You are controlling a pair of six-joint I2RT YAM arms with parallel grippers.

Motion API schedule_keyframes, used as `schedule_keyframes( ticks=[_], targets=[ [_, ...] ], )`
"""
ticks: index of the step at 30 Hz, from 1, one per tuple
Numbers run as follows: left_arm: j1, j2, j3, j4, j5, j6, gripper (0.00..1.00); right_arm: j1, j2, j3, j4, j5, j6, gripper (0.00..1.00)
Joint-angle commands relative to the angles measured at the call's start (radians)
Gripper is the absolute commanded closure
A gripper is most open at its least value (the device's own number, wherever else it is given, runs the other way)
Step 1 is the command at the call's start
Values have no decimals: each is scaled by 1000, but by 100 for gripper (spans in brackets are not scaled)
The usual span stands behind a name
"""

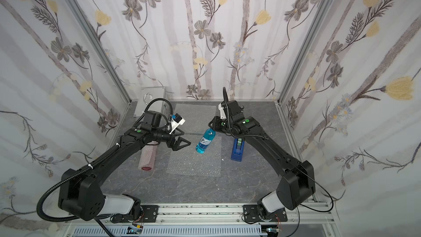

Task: Wrap wine bottles in bubble wrap
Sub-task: Place the wine bottle on the bubble wrap.

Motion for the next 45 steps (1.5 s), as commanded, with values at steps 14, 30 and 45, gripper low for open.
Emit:
schedule_keyframes(
  ticks=[14,30,45],
  targets=[
    [-105,166,82,179,71,-144,0,31,0,-92,333,-224,152,100],
    [-150,133,57,107,48,-184,65,34,30,-73,356,-242,164,100],
    [-154,110,-95,244,-156,-851,94,39,-124,-165,243,-39,164,41]
  ],
)
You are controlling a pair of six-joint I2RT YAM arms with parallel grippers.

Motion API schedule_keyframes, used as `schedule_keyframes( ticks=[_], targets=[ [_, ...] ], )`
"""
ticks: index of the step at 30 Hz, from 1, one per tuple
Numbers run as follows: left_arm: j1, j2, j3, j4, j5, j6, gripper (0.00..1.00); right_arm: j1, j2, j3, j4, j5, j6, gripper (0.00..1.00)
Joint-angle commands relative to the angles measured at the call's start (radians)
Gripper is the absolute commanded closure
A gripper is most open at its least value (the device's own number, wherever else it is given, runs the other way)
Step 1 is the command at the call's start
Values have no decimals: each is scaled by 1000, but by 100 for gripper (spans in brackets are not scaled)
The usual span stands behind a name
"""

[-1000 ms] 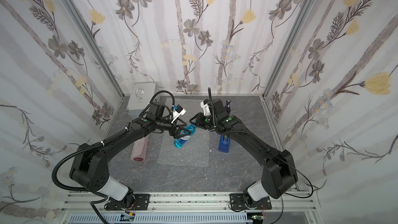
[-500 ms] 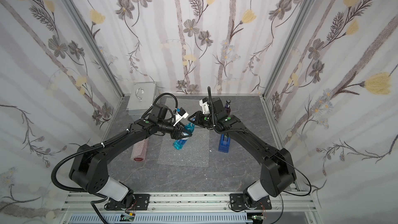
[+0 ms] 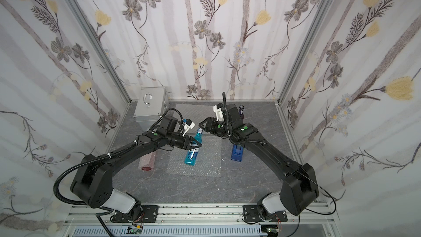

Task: Wrap wine bottles in bubble wrap
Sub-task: Place the wine bottle on the bubble wrap.

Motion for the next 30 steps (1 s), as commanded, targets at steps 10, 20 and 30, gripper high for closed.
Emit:
schedule_keyframes(
  ticks=[10,20,30],
  targets=[
    [-50,168,34,19,-281,-294,91,0,-203,-268,-57,283,73,44],
    [-92,294,139,-88,-337,-296,86,50,-94,-317,-31,313,118,51],
    [-110,379,211,-164,-332,-277,82,63,-21,-327,15,320,139,55]
  ],
)
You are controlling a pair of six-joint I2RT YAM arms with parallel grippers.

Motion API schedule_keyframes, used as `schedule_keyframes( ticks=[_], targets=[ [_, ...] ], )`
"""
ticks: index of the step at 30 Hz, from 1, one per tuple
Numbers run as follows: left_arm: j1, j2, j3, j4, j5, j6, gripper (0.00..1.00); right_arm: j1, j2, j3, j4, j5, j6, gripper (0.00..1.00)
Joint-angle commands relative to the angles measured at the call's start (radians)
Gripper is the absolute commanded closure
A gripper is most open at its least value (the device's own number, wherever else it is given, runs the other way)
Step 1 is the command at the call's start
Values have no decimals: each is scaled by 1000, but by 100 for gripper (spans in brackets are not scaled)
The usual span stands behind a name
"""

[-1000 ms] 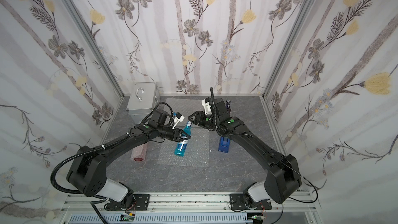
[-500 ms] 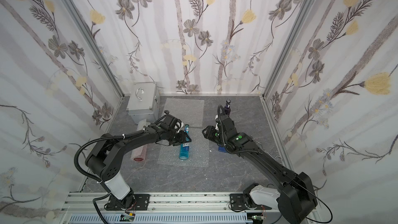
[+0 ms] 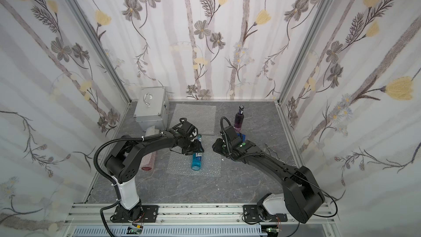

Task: Wrap wine bottles in bubble wrap
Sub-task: Place the wine bottle on the bubble wrap.

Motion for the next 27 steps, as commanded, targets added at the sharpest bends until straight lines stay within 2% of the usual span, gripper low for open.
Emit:
schedule_keyframes(
  ticks=[1,6,11,18,27],
  targets=[
    [-1,16,21,-17,10,-8,81,3,19,-2,50,29,17,55],
    [0,29,31,-37,-8,-12,75,3,54,-4,49,49,22,56],
    [-1,41,43,-53,-11,-9,60,1,111,0,59,45,11,56],
    [0,5,35,-69,-43,-6,46,-3,155,17,48,39,-8,55],
    [0,-40,20,-63,-39,20,23,-14,184,20,44,34,-14,55]
  ],
)
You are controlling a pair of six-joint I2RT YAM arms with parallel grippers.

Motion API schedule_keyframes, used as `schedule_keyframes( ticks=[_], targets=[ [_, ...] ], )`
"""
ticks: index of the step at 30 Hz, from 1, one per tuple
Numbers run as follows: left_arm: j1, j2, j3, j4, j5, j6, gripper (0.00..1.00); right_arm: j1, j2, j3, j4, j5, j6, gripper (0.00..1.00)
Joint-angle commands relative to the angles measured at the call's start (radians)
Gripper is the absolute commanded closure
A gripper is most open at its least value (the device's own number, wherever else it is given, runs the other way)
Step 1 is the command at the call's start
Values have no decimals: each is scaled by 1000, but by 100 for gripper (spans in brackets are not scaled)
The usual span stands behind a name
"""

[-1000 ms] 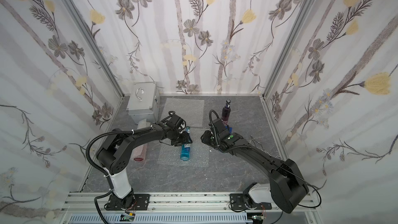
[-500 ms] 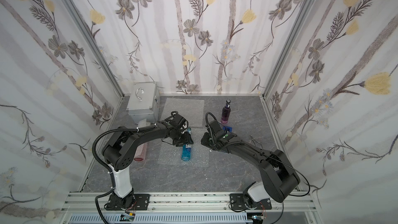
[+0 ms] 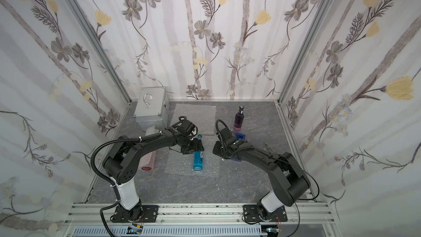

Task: Wrap wine bottles in bubble wrap
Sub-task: Place the wine bottle on the bubble wrap.

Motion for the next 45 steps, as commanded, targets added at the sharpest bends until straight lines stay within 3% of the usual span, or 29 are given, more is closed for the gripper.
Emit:
schedule_keyframes(
  ticks=[1,7,11,20,24,27,35,45],
  targets=[
    [1,-6,-4,1,-6,12,22,-2,11,10,22,9,-5,54],
    [0,-6,-4,-1,-7,11,32,-8,28,11,22,-1,-5,54],
    [0,-9,-5,3,-5,12,38,3,31,21,43,-47,0,63],
    [-3,27,15,-13,8,13,27,34,98,37,75,-87,7,68],
    [-6,51,31,-26,13,14,28,35,127,37,93,-96,9,72],
    [-9,64,42,-30,19,16,33,36,146,37,97,-99,8,74],
    [-9,45,45,-49,-7,20,61,24,200,23,93,-94,-5,75],
    [12,-66,6,-95,-27,78,69,-12,189,-13,76,-81,-42,75]
  ],
)
